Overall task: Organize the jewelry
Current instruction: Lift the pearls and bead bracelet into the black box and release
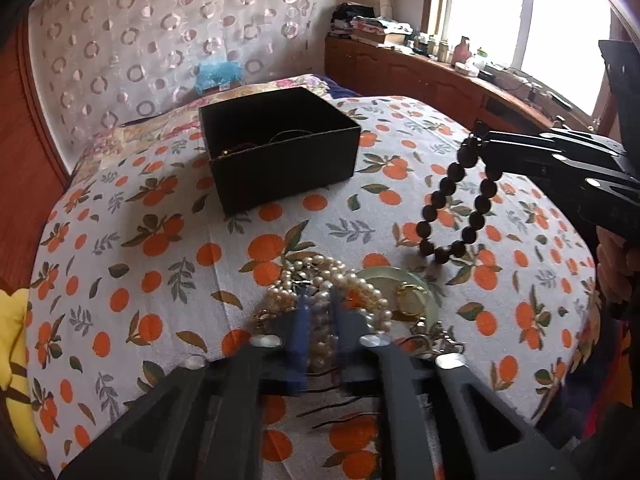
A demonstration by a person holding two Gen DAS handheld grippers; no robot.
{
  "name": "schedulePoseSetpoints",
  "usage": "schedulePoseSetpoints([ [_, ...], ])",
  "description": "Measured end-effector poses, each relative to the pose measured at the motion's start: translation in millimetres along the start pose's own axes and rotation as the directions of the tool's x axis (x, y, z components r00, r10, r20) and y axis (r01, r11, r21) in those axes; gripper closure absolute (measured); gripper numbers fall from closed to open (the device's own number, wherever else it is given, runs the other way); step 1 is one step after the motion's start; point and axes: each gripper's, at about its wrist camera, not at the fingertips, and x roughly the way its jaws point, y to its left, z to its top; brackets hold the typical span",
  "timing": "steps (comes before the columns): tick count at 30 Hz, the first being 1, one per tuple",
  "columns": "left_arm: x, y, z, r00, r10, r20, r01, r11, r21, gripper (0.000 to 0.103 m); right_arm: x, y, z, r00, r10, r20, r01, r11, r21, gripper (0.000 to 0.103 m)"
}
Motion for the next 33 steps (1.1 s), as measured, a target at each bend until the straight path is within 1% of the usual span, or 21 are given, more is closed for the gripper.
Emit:
schedulePoseSetpoints([
  [6,-23.5,3.1,11.7,0.997,-0.004,0.073,0.004,1.000,-0.006,0.096,-6.7,0.6,6.6,1.000,-0.006,0.014,0.006,1.000,-0.012,0.087],
  [14,-51.3,14.5,26.7,0.990,-0.004,0.142,0.008,0.999,-0.032,0.097,-15.0,0.5,13.6,0.999,-0.019,0.032,0.019,1.000,-0.023,0.087],
  [24,-84.1,19.2,60.8,0.974,0.027,0.227,-0.021,0.999,-0.030,0.097,-23.8,7.0,32.1,0.998,-0.018,0.061,0.021,0.999,-0.049,0.087],
  [33,-118.7,16.2,100.2,0.952,0.040,0.304,-0.037,0.999,-0.015,0.097,-31.4,6.7,56.0,0.996,-0.012,0.088,0.017,0.999,-0.050,0.087],
])
